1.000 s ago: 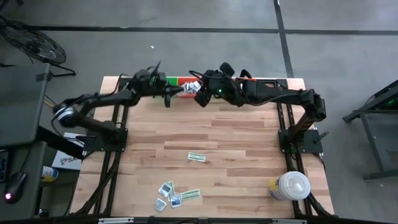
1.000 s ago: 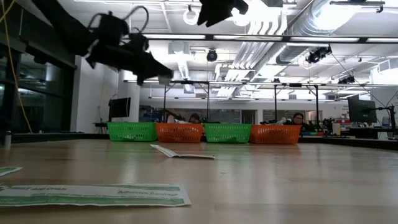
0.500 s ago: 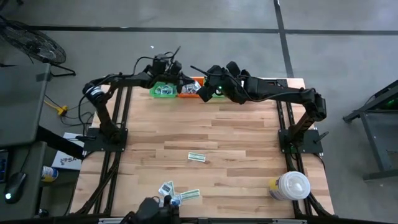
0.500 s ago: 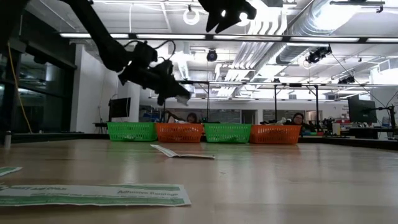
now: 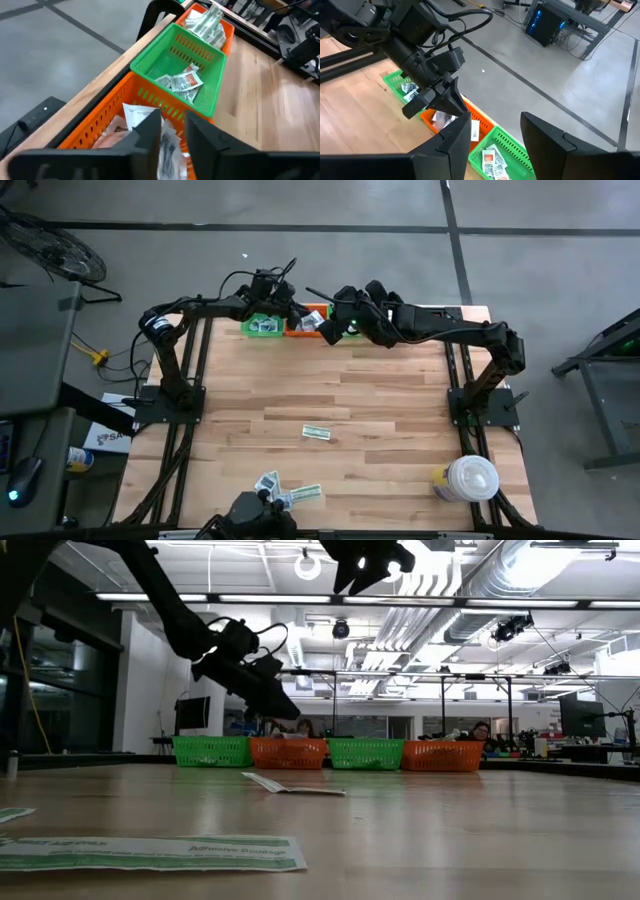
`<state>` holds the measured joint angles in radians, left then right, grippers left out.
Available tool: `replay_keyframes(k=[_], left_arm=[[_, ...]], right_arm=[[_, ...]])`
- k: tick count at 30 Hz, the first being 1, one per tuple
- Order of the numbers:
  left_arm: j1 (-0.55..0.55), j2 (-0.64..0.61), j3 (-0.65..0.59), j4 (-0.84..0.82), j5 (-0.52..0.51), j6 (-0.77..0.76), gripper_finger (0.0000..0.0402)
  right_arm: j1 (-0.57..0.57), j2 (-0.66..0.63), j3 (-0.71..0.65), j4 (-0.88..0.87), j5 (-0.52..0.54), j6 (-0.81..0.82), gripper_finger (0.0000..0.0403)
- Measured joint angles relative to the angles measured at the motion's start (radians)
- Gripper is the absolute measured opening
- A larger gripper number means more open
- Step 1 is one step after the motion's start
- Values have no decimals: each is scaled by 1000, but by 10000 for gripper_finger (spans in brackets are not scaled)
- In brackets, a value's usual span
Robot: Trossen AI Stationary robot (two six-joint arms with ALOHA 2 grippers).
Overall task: Pick & Place First Aid Supplies
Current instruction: Put the top gray towelette pack in the left orange bin, then put the top green bandage pack in the right orange bin
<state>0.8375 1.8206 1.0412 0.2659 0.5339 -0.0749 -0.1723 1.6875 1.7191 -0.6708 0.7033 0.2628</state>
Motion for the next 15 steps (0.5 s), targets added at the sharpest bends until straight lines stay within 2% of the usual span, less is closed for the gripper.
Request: replay_keyframes(k=[4, 7, 11, 15], left_arm=[[0, 0, 0, 9, 7, -2, 131], [14, -1, 5, 59, 52, -7, 159], [47, -32, 48, 80, 155, -10, 165], [60, -111, 58, 68, 245, 33, 153]], right_arm=[[-6, 0, 0, 0, -13, -19, 165], [-12, 0, 0, -1, -61, -27, 165], [-14, 0, 0, -26, -151, -29, 165], [-13, 9, 1, -59, -317, -63, 165]])
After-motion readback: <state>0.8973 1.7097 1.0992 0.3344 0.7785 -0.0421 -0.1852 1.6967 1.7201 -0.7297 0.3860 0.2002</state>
